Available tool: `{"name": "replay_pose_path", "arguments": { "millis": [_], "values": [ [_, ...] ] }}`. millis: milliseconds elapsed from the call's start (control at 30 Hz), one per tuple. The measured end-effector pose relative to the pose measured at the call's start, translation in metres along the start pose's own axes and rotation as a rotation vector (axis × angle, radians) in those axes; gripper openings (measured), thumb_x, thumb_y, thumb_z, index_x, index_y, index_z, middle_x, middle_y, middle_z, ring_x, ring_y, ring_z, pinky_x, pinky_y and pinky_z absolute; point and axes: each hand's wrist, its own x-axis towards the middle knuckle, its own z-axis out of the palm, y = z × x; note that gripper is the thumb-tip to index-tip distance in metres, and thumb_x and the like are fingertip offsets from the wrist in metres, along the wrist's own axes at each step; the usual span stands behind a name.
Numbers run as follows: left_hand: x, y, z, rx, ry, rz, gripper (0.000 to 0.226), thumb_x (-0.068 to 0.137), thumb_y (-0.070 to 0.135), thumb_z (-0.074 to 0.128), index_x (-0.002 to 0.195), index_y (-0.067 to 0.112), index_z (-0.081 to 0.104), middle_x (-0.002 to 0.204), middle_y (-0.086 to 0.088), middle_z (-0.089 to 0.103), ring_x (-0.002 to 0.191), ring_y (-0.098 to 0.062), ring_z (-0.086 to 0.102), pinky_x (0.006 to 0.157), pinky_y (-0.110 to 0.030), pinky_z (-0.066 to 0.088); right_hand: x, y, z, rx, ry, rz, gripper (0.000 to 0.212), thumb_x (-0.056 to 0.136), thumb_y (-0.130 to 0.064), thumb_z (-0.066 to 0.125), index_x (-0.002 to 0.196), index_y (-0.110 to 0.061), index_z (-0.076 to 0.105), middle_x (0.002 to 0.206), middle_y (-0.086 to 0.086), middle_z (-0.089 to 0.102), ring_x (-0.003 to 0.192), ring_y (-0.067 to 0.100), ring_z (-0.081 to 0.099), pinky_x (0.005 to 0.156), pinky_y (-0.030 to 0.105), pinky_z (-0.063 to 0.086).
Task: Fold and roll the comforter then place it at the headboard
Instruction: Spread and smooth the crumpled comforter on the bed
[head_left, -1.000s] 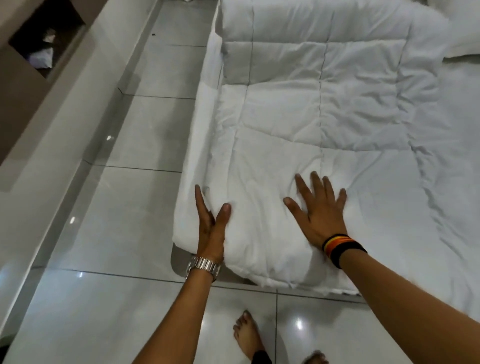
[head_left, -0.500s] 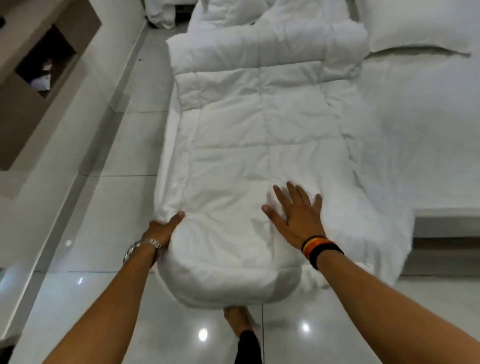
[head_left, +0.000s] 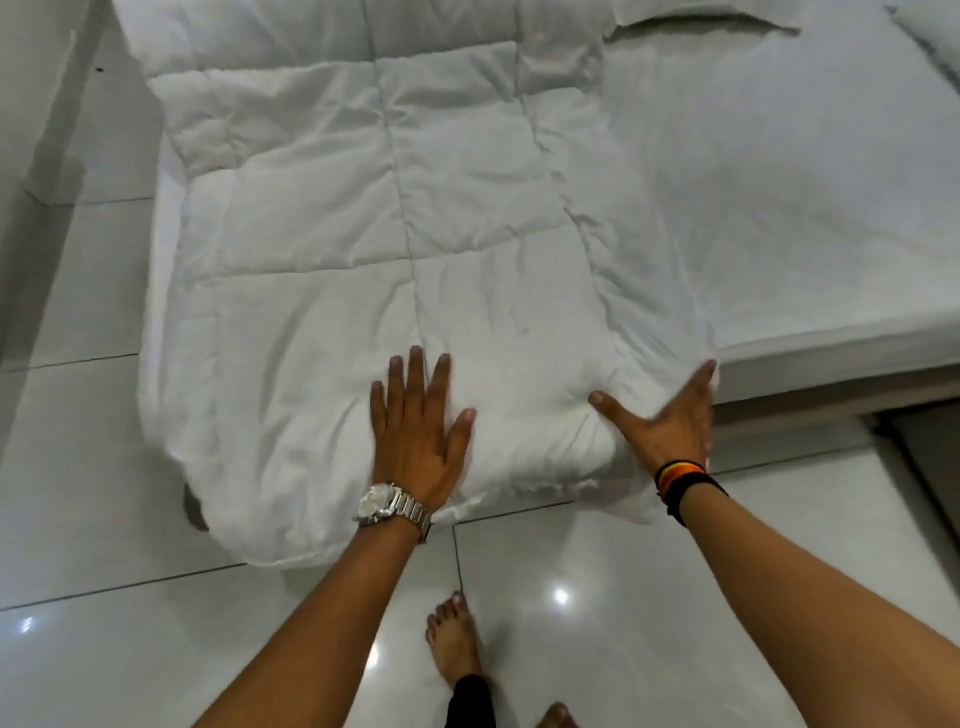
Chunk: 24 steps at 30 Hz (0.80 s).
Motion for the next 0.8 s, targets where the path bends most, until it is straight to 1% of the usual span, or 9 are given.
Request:
{"name": "replay_pose_path", "arguments": {
  "millis": [133, 200, 300, 367, 467, 567, 667, 733, 800],
  "values": [
    [0.014, 0.013, 0.016, 0.039, 0.027, -0.064, 0.07, 0.104, 0.055, 0.034, 0.166, 0.024, 0.022, 0.175, -0.007, 0.01, 0.162, -0.029, 0.003, 0.128, -0.055, 0.002, 0.017, 0.017, 0.0, 0.232, -0.056, 0.052, 0.163, 0.038, -0.085, 0.09, 0.167, -0.028, 0.007, 0.167, 0.003, 0.035, 0.153, 0.028, 0.036, 0.125, 0.046, 0.03],
    [0.012, 0.011, 0.016, 0.045, 0.008, -0.066, 0.072, 0.103, 0.056, 0.031, 0.166, 0.023, 0.022, 0.175, -0.007, 0.01, 0.162, -0.029, 0.003, 0.128, -0.055, 0.001, 0.02, 0.028, -0.008, 0.304, -0.122, 0.07, 0.14, 0.033, -0.082, 0.092, 0.151, -0.021, 0.046, 0.142, -0.001, 0.061, 0.133, 0.026, 0.058, 0.104, 0.033, 0.05],
    [0.008, 0.008, 0.011, 0.032, -0.031, -0.036, 0.074, 0.103, 0.059, 0.027, 0.167, 0.023, 0.019, 0.175, -0.007, 0.009, 0.162, -0.029, 0.002, 0.128, -0.054, 0.001, 0.024, 0.034, -0.025, 0.328, -0.156, 0.102, 0.108, 0.035, -0.076, 0.094, 0.125, -0.021, 0.071, 0.124, 0.001, 0.072, 0.114, 0.026, 0.069, 0.095, 0.036, 0.056],
    [0.009, 0.007, 0.006, 0.015, -0.04, -0.029, 0.075, 0.103, 0.059, 0.028, 0.167, 0.022, 0.017, 0.175, -0.007, 0.007, 0.162, -0.029, 0.002, 0.129, -0.053, 0.003, 0.025, 0.031, -0.037, 0.37, -0.172, 0.099, 0.075, 0.044, -0.066, 0.096, 0.105, -0.027, 0.076, 0.114, 0.0, 0.076, 0.105, 0.022, 0.073, 0.093, 0.037, 0.059],
    [0.006, 0.01, -0.001, 0.008, -0.053, -0.06, 0.077, 0.102, 0.06, 0.028, 0.167, 0.022, 0.014, 0.175, -0.007, 0.008, 0.162, -0.03, 0.003, 0.128, -0.053, 0.003, 0.013, 0.023, -0.048, 0.487, -0.211, 0.072, 0.042, 0.067, -0.04, 0.098, 0.099, -0.028, 0.072, 0.105, -0.008, 0.077, 0.092, 0.008, 0.073, 0.071, 0.021, 0.057],
    [-0.008, 0.025, -0.01, -0.033, -0.052, -0.105, 0.079, 0.101, 0.061, 0.027, 0.168, 0.023, 0.009, 0.175, -0.006, 0.01, 0.162, -0.029, 0.003, 0.128, -0.052, 0.002, -0.013, 0.015, -0.066, 0.542, -0.198, -0.018, 0.042, 0.08, -0.033, 0.09, 0.116, -0.017, 0.074, 0.103, -0.005, 0.079, 0.096, 0.016, 0.075, 0.077, 0.025, 0.057],
    [-0.019, 0.042, -0.025, -0.127, 0.018, -0.124, 0.075, 0.104, 0.058, 0.033, 0.168, 0.025, 0.009, 0.175, -0.003, 0.014, 0.161, -0.027, 0.006, 0.129, -0.051, 0.003, -0.031, 0.011, -0.109, 0.693, -0.457, 0.049, 0.057, 0.075, -0.044, 0.091, 0.122, -0.015, 0.077, 0.112, 0.005, 0.081, 0.103, 0.025, 0.078, 0.081, 0.031, 0.063],
    [-0.025, 0.052, -0.034, -0.15, 0.052, -0.134, 0.071, 0.106, 0.057, 0.035, 0.167, 0.03, 0.011, 0.174, 0.0, 0.017, 0.161, -0.025, 0.008, 0.129, -0.05, 0.005, -0.042, 0.019, -0.132, 0.516, -0.547, 0.151, 0.066, 0.069, -0.055, 0.093, 0.117, -0.013, 0.076, 0.109, 0.01, 0.08, 0.099, 0.03, 0.078, 0.08, 0.033, 0.061],
    [-0.033, 0.06, -0.04, -0.127, 0.022, -0.121, 0.07, 0.106, 0.057, 0.036, 0.167, 0.03, 0.014, 0.173, -0.001, 0.02, 0.161, -0.026, 0.011, 0.128, -0.051, 0.007, -0.051, 0.038, -0.14, 0.235, -0.361, 0.202, 0.055, 0.071, -0.058, 0.091, 0.097, -0.015, 0.069, 0.098, 0.006, 0.075, 0.081, 0.022, 0.072, 0.068, 0.03, 0.053]
  ]
}}
